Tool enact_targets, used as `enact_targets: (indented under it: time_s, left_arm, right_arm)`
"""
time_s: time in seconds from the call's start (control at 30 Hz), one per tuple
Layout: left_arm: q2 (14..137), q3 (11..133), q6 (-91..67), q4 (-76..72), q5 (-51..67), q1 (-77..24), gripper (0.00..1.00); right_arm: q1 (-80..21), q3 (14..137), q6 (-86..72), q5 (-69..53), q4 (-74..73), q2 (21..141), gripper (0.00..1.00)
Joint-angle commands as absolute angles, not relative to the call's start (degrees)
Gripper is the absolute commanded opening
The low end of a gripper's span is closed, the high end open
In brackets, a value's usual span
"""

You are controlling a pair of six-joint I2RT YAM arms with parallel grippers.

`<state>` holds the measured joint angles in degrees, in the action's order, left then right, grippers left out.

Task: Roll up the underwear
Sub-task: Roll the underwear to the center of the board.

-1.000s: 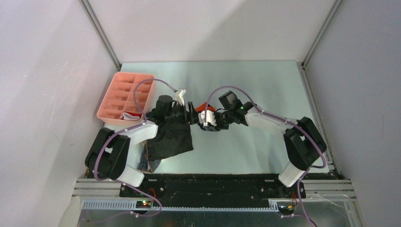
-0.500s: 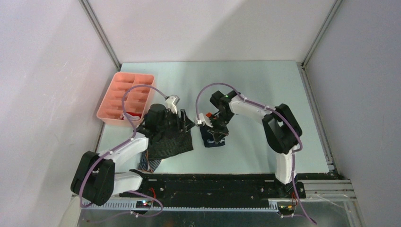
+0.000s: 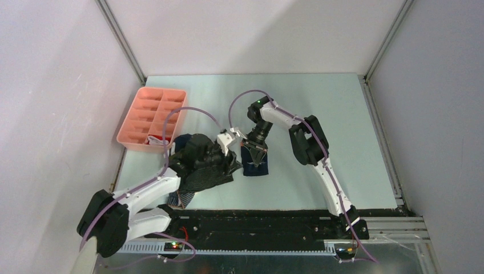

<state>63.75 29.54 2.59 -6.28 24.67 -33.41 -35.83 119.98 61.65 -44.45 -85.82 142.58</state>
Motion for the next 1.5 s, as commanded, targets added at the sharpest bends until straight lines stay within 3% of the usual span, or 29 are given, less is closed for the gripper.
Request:
enact_targets:
  time_s: [0.0,0.47,0.8,1.03,1.23,1.3,1.37,1.4,1.47]
  left_arm:
    - [63.42,27.37,19.67,-8.75,27.95,-38.65,0.65]
    - [77.57,18.71,47.19,-33.65,26.06,-47.96,0.64]
    - [83.30,19.02,54.33,-33.45,23.24,-50.99,0.57]
    - [87.96,20.22,52.81,-32.79,16.08,-52.20,0.41]
    - [89.94,23.93,49.58,-24.67,14.85,-52.26,0.06]
    - [90.68,26.36,47.70,-19.95,16.30,-52.19,0.01]
    - [91.27,28.57,45.81,-15.60,19.57,-52.12,0.00]
    - [91.44,29.56,45.19,-13.17,20.82,-51.99,0.00]
    - [91.79,30.69,42.79,-10.41,23.97,-51.46,0.00]
  right_arm:
    - [-36.44,118.45,58.80,-42.96,-91.47,143.14,0.00]
    - [-35.32,123.09,47.29,-41.97,-91.82,152.70,0.00]
    - [-35.53,122.79,46.20,-41.91,-91.89,153.41,0.00]
    - [-35.59,122.87,46.08,-42.01,-91.78,153.45,0.00]
    - [-35.14,122.74,45.77,-42.41,-91.94,153.40,0.02]
    - [-34.46,122.01,45.65,-43.30,-91.56,152.18,0.10]
    - [-33.08,120.88,44.79,-45.59,-90.29,149.25,0.32]
    - [-32.49,120.73,44.44,-47.10,-89.85,148.10,0.58]
    - [-30.55,120.76,43.36,-48.14,-88.70,142.27,0.93]
